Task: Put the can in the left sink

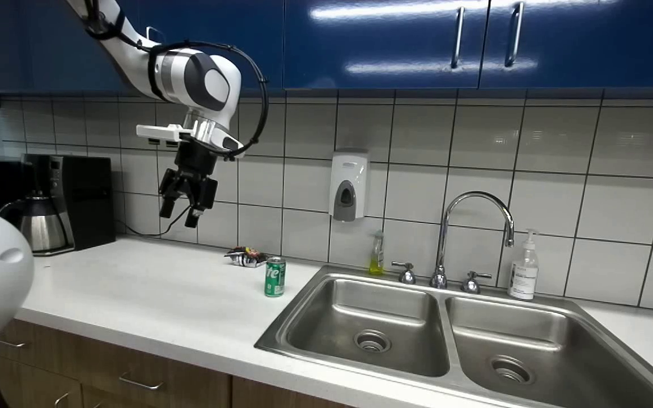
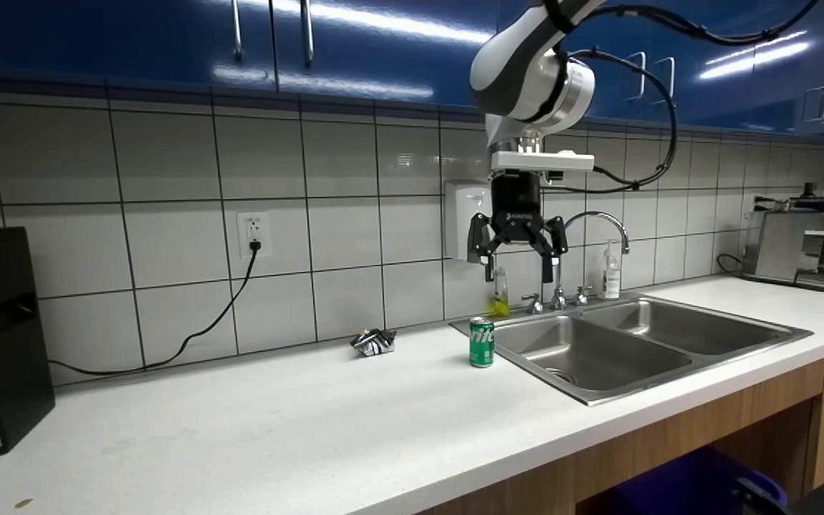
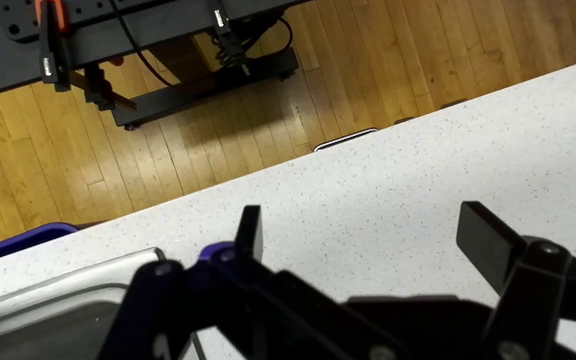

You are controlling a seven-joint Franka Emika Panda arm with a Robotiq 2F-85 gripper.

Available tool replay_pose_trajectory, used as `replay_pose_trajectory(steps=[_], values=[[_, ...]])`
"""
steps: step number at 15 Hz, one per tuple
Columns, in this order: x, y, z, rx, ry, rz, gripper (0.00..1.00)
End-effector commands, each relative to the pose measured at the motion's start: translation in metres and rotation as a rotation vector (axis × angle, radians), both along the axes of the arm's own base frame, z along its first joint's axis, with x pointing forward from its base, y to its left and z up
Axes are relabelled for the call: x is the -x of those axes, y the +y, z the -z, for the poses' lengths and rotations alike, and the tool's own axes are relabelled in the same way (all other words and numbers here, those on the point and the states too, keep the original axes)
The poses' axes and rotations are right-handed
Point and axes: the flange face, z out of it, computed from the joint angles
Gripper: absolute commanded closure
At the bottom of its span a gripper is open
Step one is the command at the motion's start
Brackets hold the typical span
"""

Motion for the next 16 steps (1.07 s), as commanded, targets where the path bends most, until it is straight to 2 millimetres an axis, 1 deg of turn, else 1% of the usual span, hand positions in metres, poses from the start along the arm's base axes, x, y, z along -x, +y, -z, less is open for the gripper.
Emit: replay_pose_trajectory(steps=[1,6,11,16], values=[[-0.011,0.001,0.014,-0.02,-0.02,-0.008,0.0],[-0.03,0.0,0.047,-0.035,-0.069,0.001,0.0],[-0.047,-0.007,0.082,-0.024,-0.091,0.004,0.0],[-0.078,-0.008,0.114,0.0,-0.121,0.008,0.0]])
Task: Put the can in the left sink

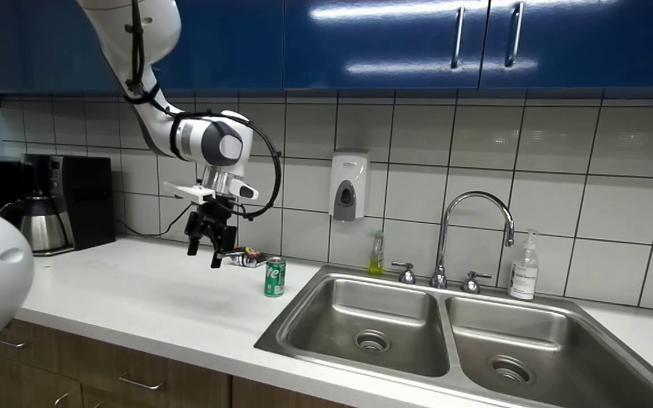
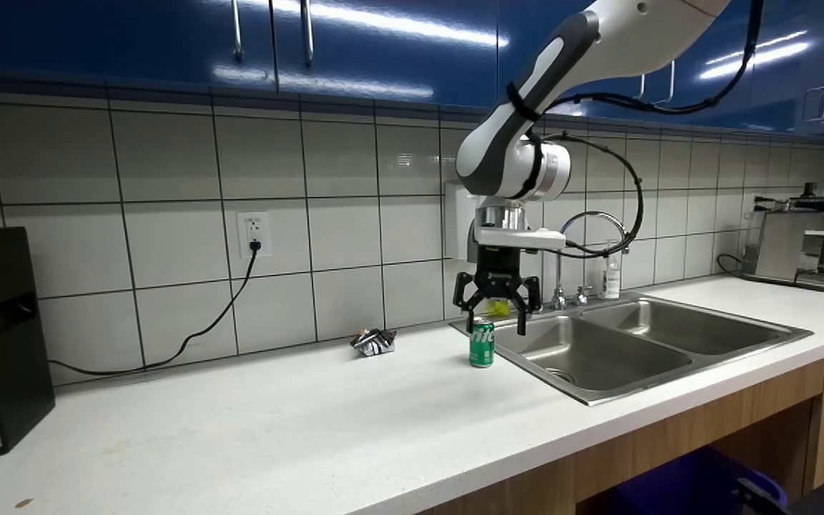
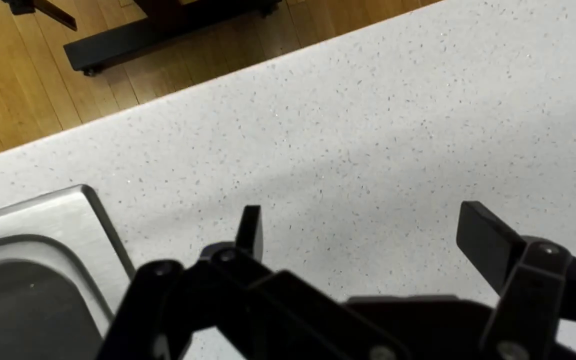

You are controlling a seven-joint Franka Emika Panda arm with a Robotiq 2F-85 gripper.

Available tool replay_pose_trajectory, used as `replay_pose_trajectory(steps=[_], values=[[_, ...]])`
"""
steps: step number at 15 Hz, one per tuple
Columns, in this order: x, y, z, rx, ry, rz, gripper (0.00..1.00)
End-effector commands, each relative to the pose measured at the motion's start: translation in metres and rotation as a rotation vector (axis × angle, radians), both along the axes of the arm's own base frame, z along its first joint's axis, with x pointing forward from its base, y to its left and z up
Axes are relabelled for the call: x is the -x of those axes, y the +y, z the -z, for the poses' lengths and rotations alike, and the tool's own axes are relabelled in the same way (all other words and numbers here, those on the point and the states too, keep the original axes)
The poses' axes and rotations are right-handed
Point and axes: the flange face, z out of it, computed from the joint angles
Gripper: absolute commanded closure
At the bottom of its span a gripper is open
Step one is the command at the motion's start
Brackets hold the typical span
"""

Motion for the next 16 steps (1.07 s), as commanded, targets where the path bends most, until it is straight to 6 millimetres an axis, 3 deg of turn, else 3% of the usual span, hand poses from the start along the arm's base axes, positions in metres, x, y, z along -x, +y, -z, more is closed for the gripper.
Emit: replay_pose_trajectory(steps=[1,8,16], values=[[-0.029,-0.001,0.016,0.012,-0.027,-0.017,0.0],[-0.075,-0.011,0.029,0.081,-0.058,-0.02,0.0],[-0.113,-0.027,0.034,0.113,-0.085,0.003,0.0]])
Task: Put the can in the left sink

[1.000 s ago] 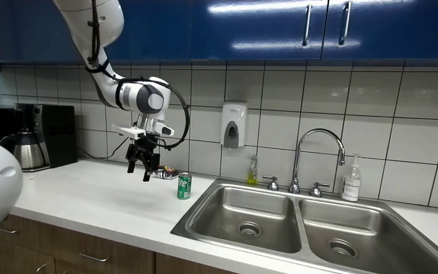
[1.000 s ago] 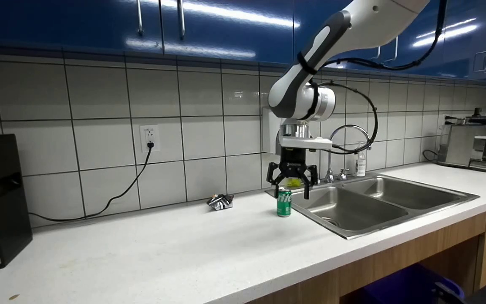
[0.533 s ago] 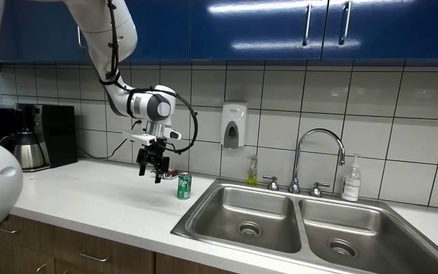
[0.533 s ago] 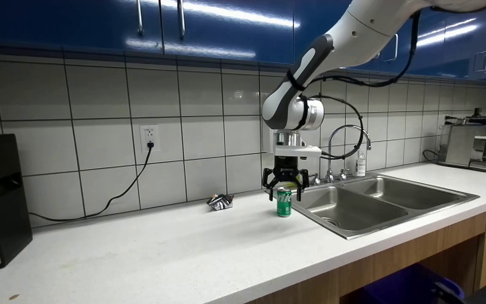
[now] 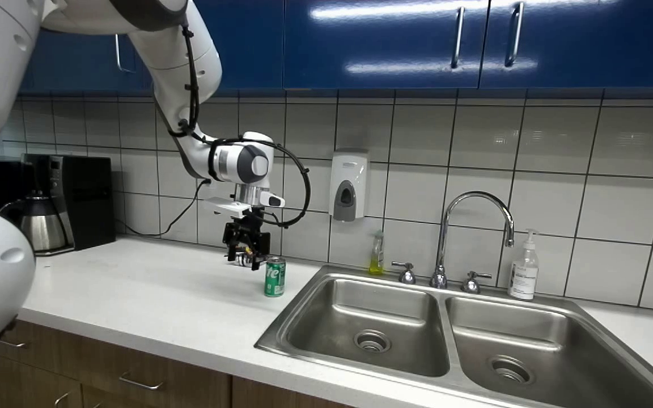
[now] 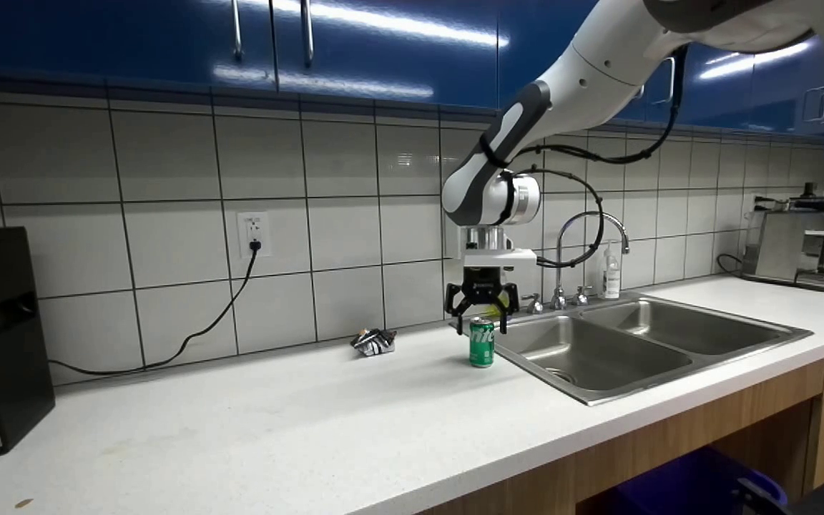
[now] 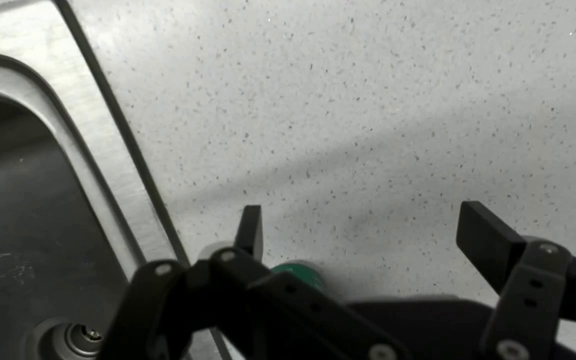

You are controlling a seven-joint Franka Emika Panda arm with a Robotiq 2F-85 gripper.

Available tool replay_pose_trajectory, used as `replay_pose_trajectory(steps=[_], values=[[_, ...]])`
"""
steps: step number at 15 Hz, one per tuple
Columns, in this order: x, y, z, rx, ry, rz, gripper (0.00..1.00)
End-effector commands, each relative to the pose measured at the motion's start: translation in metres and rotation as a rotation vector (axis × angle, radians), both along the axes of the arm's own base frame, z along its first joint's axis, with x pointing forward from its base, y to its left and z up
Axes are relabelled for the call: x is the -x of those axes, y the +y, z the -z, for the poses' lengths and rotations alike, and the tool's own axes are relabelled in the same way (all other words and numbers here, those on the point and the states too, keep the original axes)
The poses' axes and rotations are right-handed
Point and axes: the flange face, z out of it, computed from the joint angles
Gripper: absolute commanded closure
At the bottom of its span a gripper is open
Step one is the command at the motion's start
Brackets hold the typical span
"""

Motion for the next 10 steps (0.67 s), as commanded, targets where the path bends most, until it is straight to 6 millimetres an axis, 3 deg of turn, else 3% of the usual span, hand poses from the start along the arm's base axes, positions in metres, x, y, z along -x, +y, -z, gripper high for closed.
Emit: replay_pose_trajectory(steps=[1,10], values=[[-0.022,-0.002,-0.001,0.027,-0.009,0.023,0.0],[-0.048,-0.022,0.002,0.068,-0.029,0.057,0.0]])
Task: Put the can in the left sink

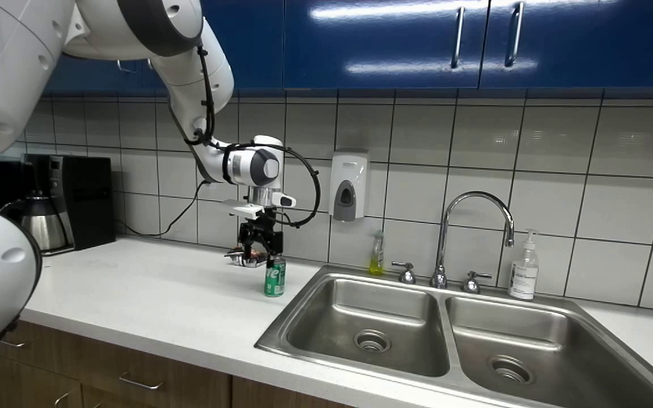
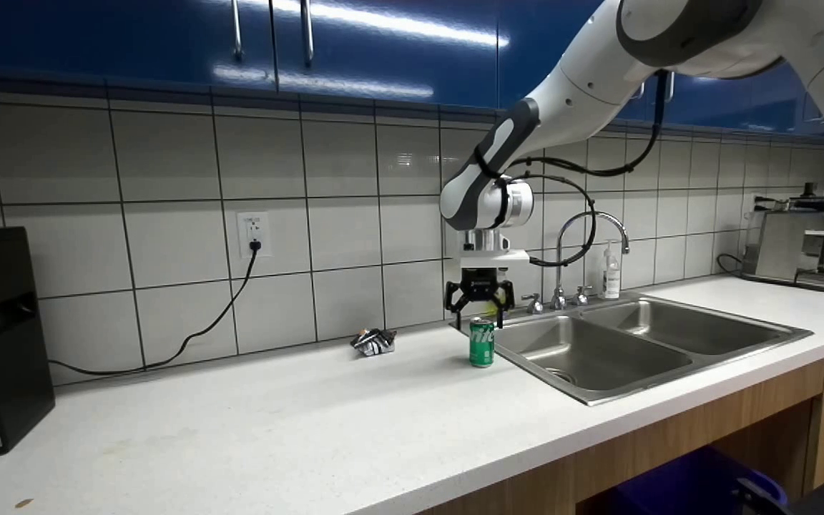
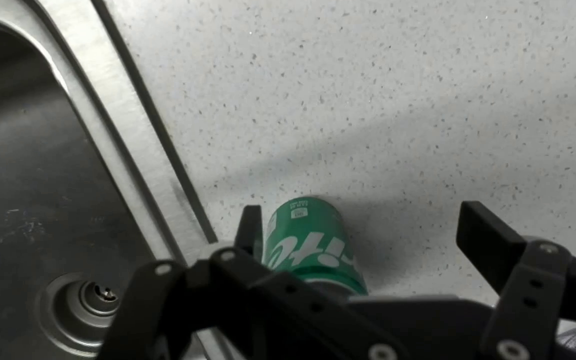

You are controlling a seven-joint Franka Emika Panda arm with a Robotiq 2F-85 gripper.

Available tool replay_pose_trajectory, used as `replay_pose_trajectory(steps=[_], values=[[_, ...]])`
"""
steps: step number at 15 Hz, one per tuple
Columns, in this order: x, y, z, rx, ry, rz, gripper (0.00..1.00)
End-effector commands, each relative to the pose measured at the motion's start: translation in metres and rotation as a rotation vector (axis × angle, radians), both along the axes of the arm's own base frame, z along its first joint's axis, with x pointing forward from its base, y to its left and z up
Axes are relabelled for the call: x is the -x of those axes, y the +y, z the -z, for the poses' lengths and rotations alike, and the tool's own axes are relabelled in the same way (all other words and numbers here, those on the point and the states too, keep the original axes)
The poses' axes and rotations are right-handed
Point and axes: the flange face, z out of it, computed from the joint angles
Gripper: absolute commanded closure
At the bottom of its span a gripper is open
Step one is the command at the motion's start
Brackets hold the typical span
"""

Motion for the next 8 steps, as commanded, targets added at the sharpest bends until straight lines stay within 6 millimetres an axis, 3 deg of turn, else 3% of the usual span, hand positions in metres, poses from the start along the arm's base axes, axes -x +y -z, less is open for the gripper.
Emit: replay_pose_trajectory(steps=[1,8], values=[[-0.013,-0.007,-0.002,0.041,0.006,0.032,0.0],[-0.026,-0.016,0.004,0.052,-0.002,0.055,0.0]])
